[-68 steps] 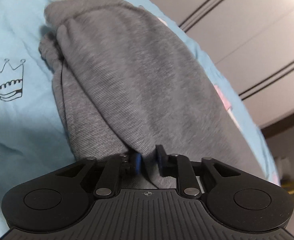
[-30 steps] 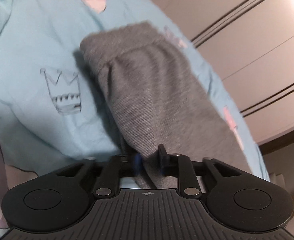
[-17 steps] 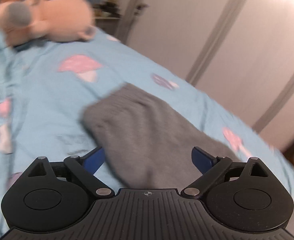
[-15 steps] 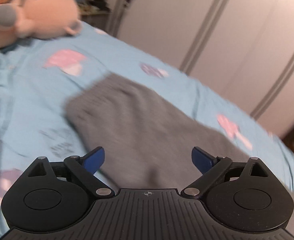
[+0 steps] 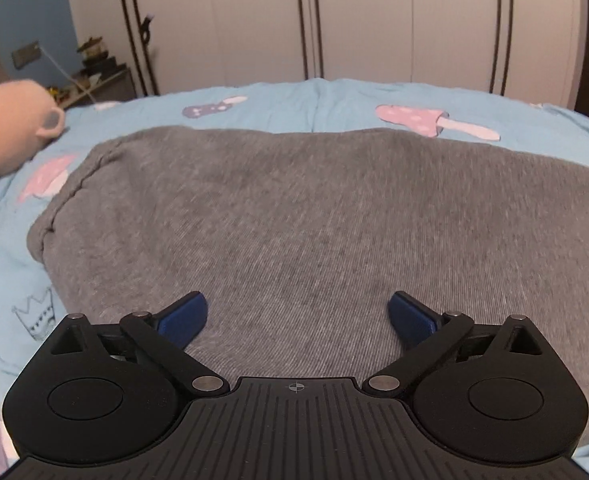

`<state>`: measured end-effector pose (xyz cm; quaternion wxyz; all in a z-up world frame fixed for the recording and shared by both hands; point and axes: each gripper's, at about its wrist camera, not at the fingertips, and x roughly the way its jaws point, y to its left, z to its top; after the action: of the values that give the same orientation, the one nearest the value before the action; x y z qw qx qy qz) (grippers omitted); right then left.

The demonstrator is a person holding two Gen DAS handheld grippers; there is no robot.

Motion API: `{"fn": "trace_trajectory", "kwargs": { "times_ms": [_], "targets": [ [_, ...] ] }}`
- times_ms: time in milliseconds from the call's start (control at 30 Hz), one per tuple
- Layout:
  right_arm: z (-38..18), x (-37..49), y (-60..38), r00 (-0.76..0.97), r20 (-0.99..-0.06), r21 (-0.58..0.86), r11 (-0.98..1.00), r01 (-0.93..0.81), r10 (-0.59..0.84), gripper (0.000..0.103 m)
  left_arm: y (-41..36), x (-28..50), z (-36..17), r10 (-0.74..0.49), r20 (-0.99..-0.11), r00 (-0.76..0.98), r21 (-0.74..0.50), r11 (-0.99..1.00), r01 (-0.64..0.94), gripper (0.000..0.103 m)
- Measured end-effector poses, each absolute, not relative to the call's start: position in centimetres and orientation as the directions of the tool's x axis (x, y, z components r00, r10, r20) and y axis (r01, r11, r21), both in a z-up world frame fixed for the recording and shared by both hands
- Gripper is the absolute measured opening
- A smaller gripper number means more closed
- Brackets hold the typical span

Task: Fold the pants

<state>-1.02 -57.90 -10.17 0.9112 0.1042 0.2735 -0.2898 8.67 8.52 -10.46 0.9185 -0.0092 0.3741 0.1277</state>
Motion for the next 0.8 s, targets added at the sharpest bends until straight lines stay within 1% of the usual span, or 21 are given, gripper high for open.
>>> {"fn": "trace_trajectory", "kwargs": {
  "times_ms": [67,133,167,200,233,300,333,367,400,433,467,500,533,567,600,667,700,800],
  "targets": [
    [-9.9,-1.8,-58.1,0.703,-0.528,0.075,0.799,0.597,-0.476,0.055,9.2,8.8,-10.7,0.220,-0.689,0.691,0.045,0.964,-0.261,0.103],
    [-9.4,-2.5,-58.5,0.723,-0.507,0.125,0.790,0.601,-0.469,0.056,9.1,9.1,-10.7,0.225,-0.684,0.694,0.043,0.962,-0.269,0.103],
    [-9.3,-2.8,-58.7,0.751,-0.491,0.175,0.795,0.581,-0.441,0.056,9.0,9.1,-10.8,0.229,-0.681,0.695,0.048,0.962,-0.270,0.103],
    [-9.2,-3.0,-58.8,0.778,-0.483,0.223,0.802,0.554,-0.403,0.056,8.5,8.6,-10.4,0.231,-0.679,0.697,0.051,0.962,-0.270,0.103],
    [-9.4,-3.0,-59.0,0.803,-0.484,0.277,0.809,0.518,-0.348,0.058,8.6,8.9,-10.7,0.230,-0.678,0.698,0.049,0.962,-0.270,0.103],
    [-10.3,-2.5,-59.4,0.826,-0.520,0.380,0.806,0.453,-0.219,0.067,8.7,8.4,-10.5,0.225,-0.677,0.701,0.040,0.962,-0.271,0.103],
    [-11.0,-2.1,-59.9,0.815,-0.550,0.416,0.786,0.458,-0.184,0.067,8.7,8.4,-10.5,0.224,-0.676,0.702,0.037,0.962,-0.272,0.103],
    [-11.4,-1.9,-60.2,0.796,-0.569,0.409,0.767,0.494,-0.209,0.063,8.7,8.3,-10.4,0.225,-0.676,0.702,0.037,0.961,-0.273,0.103],
    [-11.1,-2.3,-60.5,0.776,-0.570,0.391,0.741,0.546,-0.271,0.056,8.8,8.2,-10.4,0.226,-0.674,0.703,0.036,0.961,-0.274,0.103],
    [-10.6,-3.0,-60.7,0.759,-0.553,0.383,0.704,0.598,-0.344,0.057,8.8,8.1,-10.4,0.227,-0.673,0.704,0.035,0.960,-0.276,0.103],
    [-10.1,-3.7,-60.9,0.749,-0.532,0.384,0.676,0.628,-0.394,0.060,8.9,8.1,-10.4,0.226,-0.672,0.705,0.030,0.960,-0.278,0.103],
    [-9.7,-4.5,-60.9,0.724,-0.527,0.374,0.644,0.667,-0.444,0.074,8.9,8.1,-10.4,0.224,-0.672,0.706,0.027,0.960,-0.279,0.103],
    [-9.6,-5.2,-61.1,0.718,-0.528,0.383,0.628,0.677,-0.453,0.076,8.9,8.2,-10.5,0.224,-0.672,0.706,0.027,0.960,-0.279,0.103],
    [-9.9,-5.6,-61.4,0.723,-0.549,0.408,0.620,0.670,-0.420,0.076,8.9,8.2,-10.5,0.224,-0.672,0.706,0.028,0.960,-0.279,0.103],
    [-10.5,-6.0,-61.8,0.724,-0.580,0.445,0.599,0.666,-0.373,0.075,8.9,8.3,-10.6,0.225,-0.671,0.707,0.028,0.960,-0.279,0.103],
    [-12.2,-6.6,-62.5,0.731,-0.621,0.540,0.522,0.660,-0.282,0.057,9.1,8.3,-10.7,0.220,-0.667,0.712,0.017,0.960,-0.281,0.103],
    [-12.7,-6.8,-62.8,0.734,-0.623,0.566,0.491,0.662,-0.271,0.049,9.2,8.2,-10.8,0.214,-0.665,0.715,0.006,0.959,-0.282,0.103],
    [-13.0,-6.4,-62.9,0.755,-0.601,0.598,0.480,0.642,-0.261,0.044,9.4,8.1,-11.0,0.205,-0.657,0.725,-0.009,0.960,-0.280,0.103]
  ]
}}
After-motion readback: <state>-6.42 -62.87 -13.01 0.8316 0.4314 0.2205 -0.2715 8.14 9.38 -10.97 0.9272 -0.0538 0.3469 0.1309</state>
